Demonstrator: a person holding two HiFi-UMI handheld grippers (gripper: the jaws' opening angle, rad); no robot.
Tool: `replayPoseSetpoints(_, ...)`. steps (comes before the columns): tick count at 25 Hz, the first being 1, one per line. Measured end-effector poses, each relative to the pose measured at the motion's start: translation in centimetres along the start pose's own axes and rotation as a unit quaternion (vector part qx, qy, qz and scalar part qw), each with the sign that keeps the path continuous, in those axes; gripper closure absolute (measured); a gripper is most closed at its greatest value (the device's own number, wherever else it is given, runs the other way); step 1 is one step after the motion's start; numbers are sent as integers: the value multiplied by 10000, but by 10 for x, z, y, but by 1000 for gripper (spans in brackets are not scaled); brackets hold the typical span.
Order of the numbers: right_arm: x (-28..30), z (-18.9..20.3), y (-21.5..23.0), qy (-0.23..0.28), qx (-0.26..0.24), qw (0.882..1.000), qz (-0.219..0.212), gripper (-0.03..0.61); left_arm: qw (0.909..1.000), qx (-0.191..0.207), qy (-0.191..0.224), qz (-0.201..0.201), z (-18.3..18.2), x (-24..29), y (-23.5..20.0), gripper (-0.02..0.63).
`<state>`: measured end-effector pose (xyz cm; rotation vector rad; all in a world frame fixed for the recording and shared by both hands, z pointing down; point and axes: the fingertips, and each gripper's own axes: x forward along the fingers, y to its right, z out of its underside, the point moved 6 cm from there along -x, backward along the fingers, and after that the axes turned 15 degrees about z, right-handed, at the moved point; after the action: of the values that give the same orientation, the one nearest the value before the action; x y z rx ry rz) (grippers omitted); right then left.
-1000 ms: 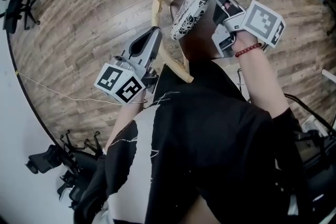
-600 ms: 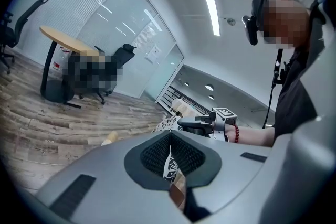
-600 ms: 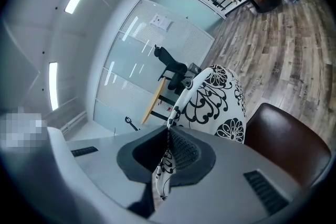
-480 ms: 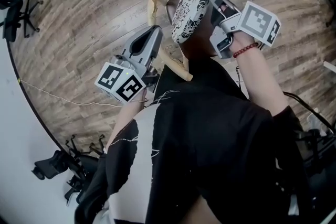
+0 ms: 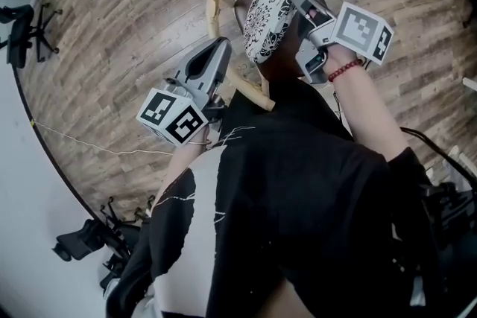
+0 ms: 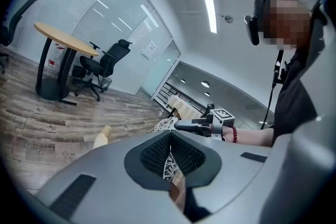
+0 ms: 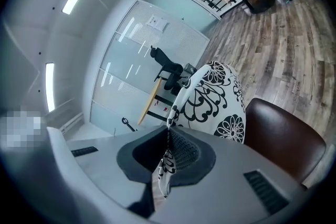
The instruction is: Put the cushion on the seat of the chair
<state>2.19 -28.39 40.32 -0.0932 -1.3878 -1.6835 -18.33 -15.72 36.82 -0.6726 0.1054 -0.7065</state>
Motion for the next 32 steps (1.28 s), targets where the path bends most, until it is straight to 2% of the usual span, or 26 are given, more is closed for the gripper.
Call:
replayPoseSetpoints(8, -30, 18, 22, 108, 131, 9996, 220, 558, 9995, 48, -150, 257, 12, 5, 21, 600)
replayPoseSetpoints(16, -33, 25, 43, 125, 306, 9984, 454, 558, 9986, 41, -338, 415, 15, 12, 20, 600)
replayPoseSetpoints(32, -46, 40, 81, 114, 219, 9938, 1086, 558, 9967, -52, -553, 598, 21, 25, 17, 600)
